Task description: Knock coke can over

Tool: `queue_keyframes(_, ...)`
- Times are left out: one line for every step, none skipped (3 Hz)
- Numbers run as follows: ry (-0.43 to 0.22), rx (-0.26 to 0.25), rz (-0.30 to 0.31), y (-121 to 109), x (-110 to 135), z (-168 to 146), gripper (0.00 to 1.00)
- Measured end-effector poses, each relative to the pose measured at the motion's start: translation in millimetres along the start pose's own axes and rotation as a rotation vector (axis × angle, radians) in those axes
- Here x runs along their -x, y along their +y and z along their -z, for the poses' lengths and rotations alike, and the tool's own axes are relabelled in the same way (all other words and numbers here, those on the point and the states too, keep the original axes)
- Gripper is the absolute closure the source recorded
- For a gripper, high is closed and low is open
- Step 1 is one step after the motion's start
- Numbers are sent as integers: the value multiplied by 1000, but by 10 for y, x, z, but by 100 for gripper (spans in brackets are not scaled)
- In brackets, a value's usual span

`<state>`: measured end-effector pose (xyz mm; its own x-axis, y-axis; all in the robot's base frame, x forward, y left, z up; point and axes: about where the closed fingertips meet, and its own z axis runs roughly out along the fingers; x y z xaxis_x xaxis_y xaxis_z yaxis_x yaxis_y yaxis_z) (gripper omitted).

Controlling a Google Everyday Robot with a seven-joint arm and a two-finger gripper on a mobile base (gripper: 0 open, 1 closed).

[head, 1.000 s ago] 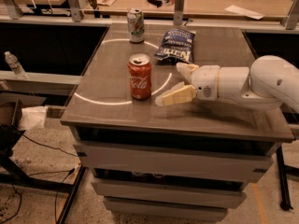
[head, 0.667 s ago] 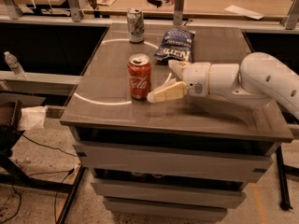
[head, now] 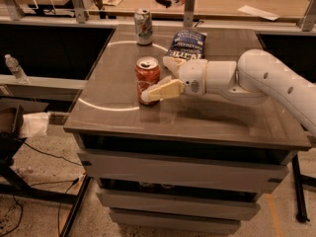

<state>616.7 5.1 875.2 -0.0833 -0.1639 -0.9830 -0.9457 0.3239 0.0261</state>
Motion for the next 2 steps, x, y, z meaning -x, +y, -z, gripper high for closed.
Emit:
queue_keyframes(-23, 28, 34, -52, 88, -205, 17)
queue_keyframes(-53, 49, 66, -78, 194, -319, 40)
